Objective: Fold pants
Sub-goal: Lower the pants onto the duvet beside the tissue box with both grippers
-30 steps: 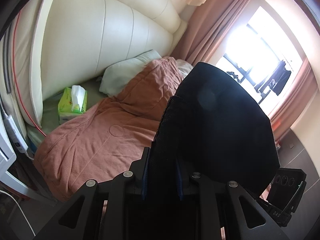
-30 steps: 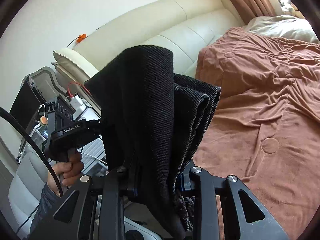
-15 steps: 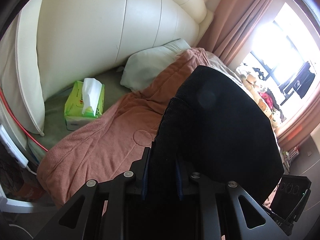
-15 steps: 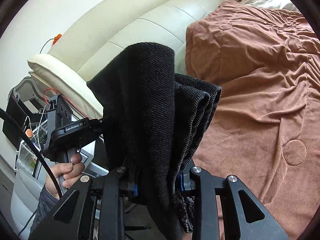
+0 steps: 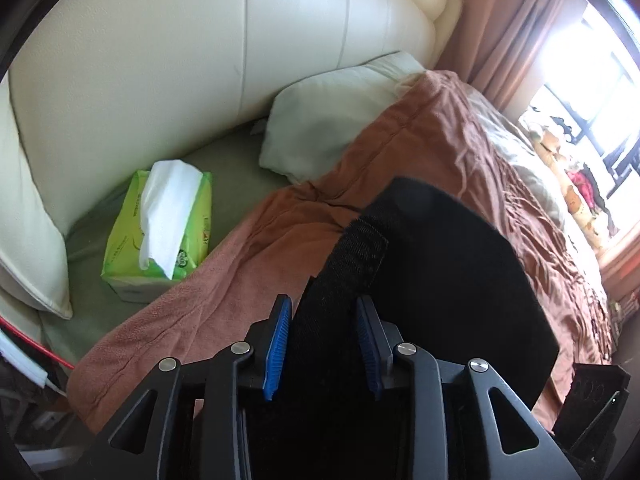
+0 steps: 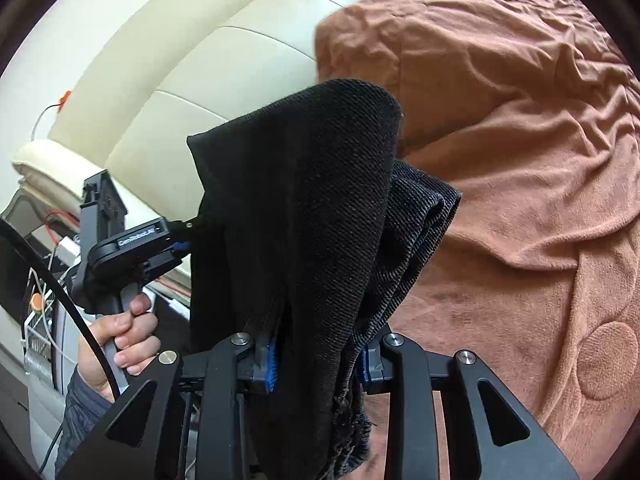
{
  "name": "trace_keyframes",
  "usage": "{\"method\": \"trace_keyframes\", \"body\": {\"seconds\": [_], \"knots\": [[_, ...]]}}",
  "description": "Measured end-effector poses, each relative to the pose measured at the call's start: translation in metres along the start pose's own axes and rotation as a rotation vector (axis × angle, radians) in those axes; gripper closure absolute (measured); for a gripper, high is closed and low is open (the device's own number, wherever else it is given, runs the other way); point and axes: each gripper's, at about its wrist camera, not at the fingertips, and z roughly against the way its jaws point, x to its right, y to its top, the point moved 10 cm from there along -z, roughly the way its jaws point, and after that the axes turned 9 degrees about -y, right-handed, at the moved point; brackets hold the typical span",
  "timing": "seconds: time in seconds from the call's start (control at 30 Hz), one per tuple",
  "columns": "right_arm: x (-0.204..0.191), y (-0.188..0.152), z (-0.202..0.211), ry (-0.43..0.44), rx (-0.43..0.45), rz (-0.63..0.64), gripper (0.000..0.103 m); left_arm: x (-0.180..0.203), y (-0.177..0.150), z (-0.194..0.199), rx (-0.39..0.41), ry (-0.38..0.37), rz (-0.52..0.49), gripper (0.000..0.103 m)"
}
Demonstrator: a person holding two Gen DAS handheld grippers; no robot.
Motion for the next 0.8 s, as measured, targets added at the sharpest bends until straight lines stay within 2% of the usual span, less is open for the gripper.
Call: {"method": "trace_keyframes", "body": {"seconds": [0.1, 0.17, 0.33, 0.4, 0.5, 0.67, 0.8], "knots": [[0.036, -0.001, -0.012, -0.065, -0.029, -0.056, 0.067, -0.015, -0.006, -0.001, 0.005, 0.007, 0.019, 0.062], [0.054, -0.002, -0.011, -0.056, -0.034, -0.093, 0.061, -0.024, -0.016, 0.000, -0.023, 0.026, 0.010, 0.061], [0.067, -0.004, -0.002, -0.034, -0.023, -0.109, 0.061, -0.050, -0.045, 0.004, -0.081, 0.072, -0.013, 0.061], [0.068, -0.006, 0.007, -0.068, 0.001, -0.081, 0.063, -0.056, -0.053, 0.007, -0.085, 0.072, -0.010, 0.061], [0.061, -0.001, 0.027, -0.072, 0.048, -0.049, 0.074, -0.062, -0.063, 0.016, -0.089, 0.078, -0.009, 0.061], [0.031, 0.009, 0.044, -0.052, 0.097, 0.090, 0.074, -0.060, -0.069, 0.026, -0.078, 0.082, -0.037, 0.062], [0.014, 0.011, 0.032, -0.090, 0.088, 0.209, 0.074, -0.055, -0.077, 0.024, -0.095, 0.073, -0.072, 0.062]]}}
